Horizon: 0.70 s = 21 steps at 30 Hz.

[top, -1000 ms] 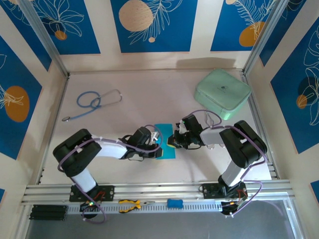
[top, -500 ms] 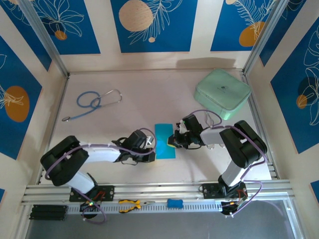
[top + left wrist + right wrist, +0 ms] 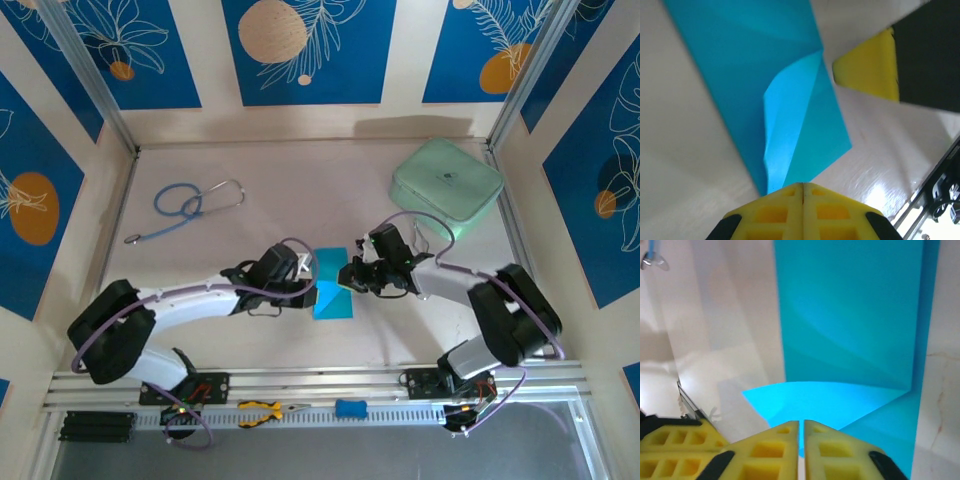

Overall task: Fold a paper plane with a square sheet of paper (pick it up from the middle)
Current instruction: Fold the paper at the center of the table, then turn over the paper at the center of the table.

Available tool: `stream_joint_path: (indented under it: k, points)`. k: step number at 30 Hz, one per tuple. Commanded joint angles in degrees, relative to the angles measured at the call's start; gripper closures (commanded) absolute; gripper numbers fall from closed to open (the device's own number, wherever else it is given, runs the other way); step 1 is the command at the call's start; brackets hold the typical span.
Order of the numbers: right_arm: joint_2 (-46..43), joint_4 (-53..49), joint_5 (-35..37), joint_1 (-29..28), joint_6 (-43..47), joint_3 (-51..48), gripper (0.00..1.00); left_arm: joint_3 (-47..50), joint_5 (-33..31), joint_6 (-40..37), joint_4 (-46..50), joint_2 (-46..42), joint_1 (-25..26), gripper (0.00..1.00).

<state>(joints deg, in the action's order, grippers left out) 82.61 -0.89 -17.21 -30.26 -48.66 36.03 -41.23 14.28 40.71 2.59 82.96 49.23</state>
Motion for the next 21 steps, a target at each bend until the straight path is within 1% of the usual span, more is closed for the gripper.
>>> stream_joint_path:
  k: [1,4,8,14,21]
  points:
    - [-5.9,-5.8,3.6,-0.2,-0.5,-2.2,0.84,-3.9,0.3,-2.8,1.3,3.6,-0.5,0.91]
    - [-10.6,-7.4,4.7,-0.3,-2.8,-5.2,0.80,-6.8,0.6,-3.6,1.5,6.5,-0.8,0.91]
    - [-13.8,-8.0,4.5,-0.4,-5.5,-8.1,0.78,-9.1,1.7,-4.5,1.3,9.6,-1.5,0.90]
    - [-14.3,-8.0,4.1,-1.2,-6.9,-9.1,0.78,-11.5,3.3,-5.7,1.6,13.5,-2.2,0.90]
    - [-13.4,-9.2,3.2,-1.8,-7.3,-8.2,0.77,-12.9,2.4,-7.5,3.5,16.1,-2.6,0.90]
